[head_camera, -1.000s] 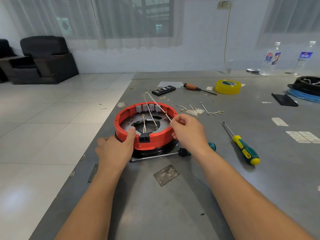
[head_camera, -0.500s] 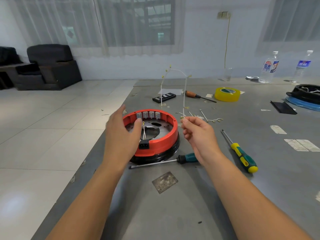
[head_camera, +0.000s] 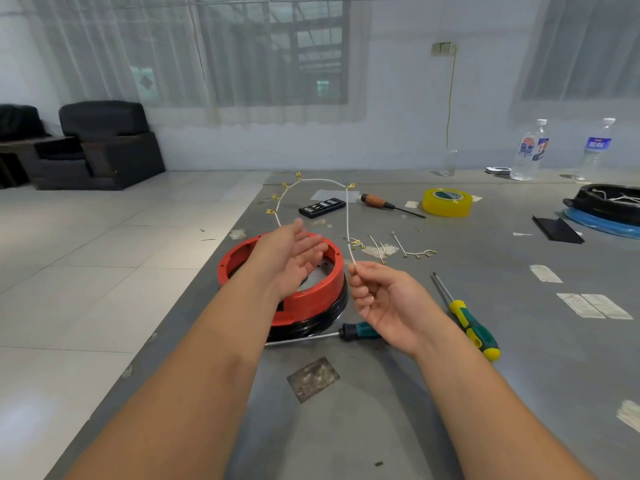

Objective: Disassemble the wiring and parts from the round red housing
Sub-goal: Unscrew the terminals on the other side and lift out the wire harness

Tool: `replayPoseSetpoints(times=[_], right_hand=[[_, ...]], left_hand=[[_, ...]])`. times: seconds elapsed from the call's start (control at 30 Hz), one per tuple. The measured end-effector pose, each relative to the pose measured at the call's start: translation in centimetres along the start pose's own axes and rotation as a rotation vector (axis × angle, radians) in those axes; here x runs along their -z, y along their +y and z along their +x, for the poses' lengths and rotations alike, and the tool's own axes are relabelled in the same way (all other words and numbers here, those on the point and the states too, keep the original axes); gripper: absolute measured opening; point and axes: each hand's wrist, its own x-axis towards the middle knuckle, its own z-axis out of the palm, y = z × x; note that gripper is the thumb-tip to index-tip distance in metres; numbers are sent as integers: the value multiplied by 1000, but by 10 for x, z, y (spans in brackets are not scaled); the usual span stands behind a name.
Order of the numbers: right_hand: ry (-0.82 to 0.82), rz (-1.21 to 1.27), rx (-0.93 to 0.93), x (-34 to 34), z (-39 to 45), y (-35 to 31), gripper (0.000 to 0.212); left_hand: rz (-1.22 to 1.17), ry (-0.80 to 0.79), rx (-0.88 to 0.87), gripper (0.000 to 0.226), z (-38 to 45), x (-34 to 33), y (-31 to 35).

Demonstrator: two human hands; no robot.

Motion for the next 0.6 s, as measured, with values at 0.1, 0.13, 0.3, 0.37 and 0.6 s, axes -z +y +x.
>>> replayPoseSetpoints(times=[0.1,0.13,0.3,0.37,0.6], right_hand=[[70,-89,52,2,2,2,9],[90,-110,75,1,2,3,10],[206,-354,298,-7,3,9,20],[241,-501,429,-8,1,12,26],[267,-784,703,-7,0,20,39]], left_hand=[[76,-53,-69,43,-1,1,-7],[129,-48,-99,46,-2,-2,-10],[468,-101,-210,50,-1,-23,-24],[580,-144,-242,48,1,-29,-25],[665,-158,-211,56,2,-39,-28]])
